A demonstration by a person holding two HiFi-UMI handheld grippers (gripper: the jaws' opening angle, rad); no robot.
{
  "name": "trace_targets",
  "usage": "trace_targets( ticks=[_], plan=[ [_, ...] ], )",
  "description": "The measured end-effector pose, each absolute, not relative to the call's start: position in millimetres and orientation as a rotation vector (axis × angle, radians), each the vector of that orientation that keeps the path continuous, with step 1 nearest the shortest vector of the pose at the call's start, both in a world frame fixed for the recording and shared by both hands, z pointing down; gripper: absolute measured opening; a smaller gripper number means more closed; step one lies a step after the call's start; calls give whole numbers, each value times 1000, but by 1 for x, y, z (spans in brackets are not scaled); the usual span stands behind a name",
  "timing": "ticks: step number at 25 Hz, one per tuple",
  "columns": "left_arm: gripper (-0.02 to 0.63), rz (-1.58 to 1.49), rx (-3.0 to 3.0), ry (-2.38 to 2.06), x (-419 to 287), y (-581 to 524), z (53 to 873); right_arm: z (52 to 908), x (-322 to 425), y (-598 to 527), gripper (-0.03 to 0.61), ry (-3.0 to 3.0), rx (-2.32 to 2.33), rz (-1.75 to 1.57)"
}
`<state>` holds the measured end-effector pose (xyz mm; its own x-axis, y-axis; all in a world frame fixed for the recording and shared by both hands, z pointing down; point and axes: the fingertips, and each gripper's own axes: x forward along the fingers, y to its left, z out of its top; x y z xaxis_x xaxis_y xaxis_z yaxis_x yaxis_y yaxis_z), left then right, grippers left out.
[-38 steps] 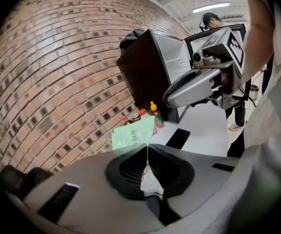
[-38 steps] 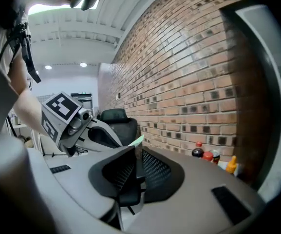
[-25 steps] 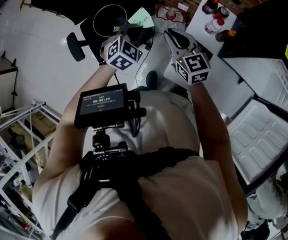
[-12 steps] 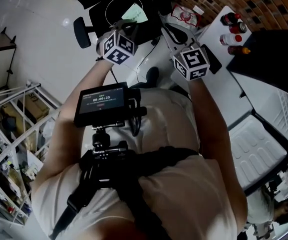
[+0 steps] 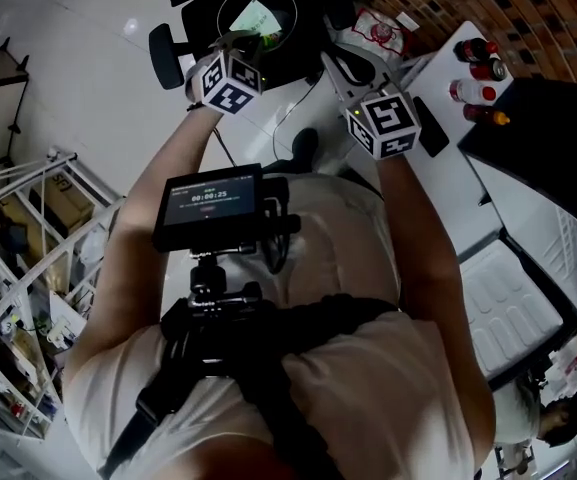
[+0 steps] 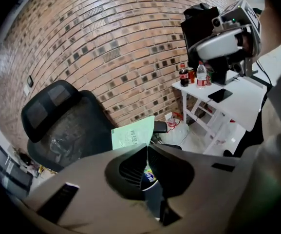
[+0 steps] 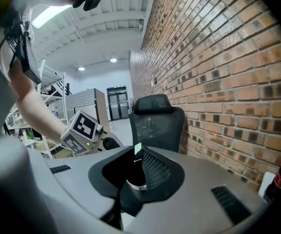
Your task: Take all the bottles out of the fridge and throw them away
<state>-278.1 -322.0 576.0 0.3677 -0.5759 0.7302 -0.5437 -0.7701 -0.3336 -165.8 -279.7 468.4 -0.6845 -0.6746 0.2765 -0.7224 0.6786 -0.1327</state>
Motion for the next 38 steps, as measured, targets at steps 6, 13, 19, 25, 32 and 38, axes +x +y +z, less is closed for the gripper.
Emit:
trace_targets(
  ticks=[6, 13, 19, 25, 32, 38],
  plan=[
    [21, -1466, -2520, 1029, -282, -355, 599, 473, -154, -295, 58, -2659, 1171, 374],
    [21, -1544, -2516, 1008, -288, -377, 634, 481, -149, -302, 58, -2635, 1178, 397],
    [21, -1597, -2518, 997, -296, -380, 656, 488, -149, -309, 58, -2619, 1174, 426],
    [49, -1611, -2503, 1050, -302, -391, 659, 489, -153, -308, 58, -2615, 1163, 422],
    [66, -1626, -2497, 1064, -306, -399, 656, 486, -149, -308, 58, -2607, 1188, 417],
    [66, -1589, -2531, 1047, -298, -392, 645, 480, -145, -305, 58, -2610, 1216, 400]
  ],
)
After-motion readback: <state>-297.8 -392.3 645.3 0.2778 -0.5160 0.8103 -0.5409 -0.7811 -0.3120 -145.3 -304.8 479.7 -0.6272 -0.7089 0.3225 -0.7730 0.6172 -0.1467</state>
